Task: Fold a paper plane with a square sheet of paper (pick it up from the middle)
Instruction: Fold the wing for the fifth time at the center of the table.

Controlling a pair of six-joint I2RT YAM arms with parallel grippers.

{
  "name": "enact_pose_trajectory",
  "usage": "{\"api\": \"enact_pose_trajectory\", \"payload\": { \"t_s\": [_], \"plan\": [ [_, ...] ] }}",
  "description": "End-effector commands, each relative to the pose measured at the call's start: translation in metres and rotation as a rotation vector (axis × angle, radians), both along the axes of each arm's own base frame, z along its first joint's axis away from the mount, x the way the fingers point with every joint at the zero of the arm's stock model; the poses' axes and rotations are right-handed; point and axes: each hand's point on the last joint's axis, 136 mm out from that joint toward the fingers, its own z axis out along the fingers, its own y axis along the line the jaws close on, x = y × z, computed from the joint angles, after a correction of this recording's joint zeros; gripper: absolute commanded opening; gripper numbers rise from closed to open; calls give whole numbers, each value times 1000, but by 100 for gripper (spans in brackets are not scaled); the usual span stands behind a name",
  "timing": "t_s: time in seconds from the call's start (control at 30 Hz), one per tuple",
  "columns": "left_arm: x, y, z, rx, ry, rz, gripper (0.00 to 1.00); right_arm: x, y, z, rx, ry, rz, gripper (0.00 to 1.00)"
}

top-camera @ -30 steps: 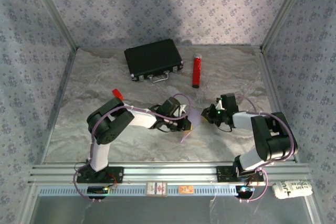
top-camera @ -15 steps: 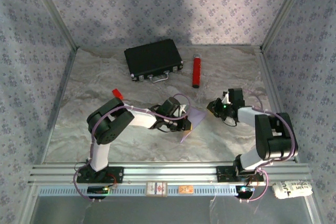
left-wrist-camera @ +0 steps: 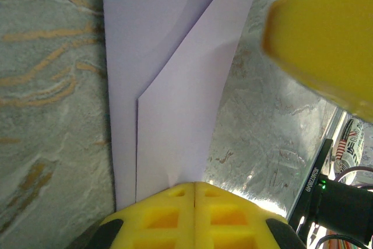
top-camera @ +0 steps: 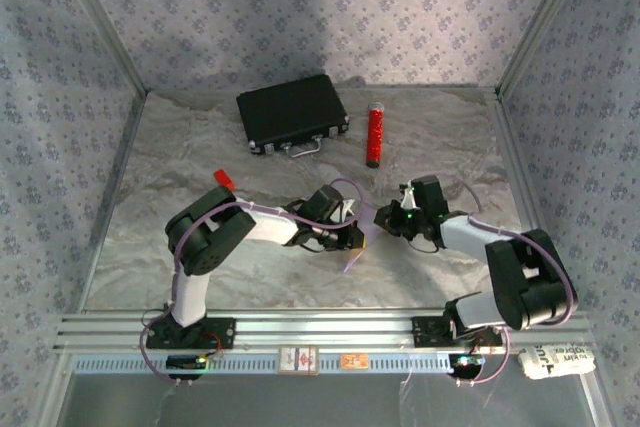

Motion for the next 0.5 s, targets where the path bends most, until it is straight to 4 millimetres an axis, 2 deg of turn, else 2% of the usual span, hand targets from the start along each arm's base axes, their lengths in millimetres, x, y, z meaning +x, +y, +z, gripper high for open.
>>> {"api": "enact_pose_trajectory", "payload": {
  "t_s": [0.0,0.17,0.47],
  "plan": [
    [-41,42,-57,239,150,-16,0,-12,-12,-27,-44,78,-31,9],
    [-41,41,-55,233,149,-17,0,-18,-33,-48,-101,131,-60,8],
    [-45,46,-59,242,158,-16,0,4,-64,-39,-55,109,-143,8]
  ]
}}
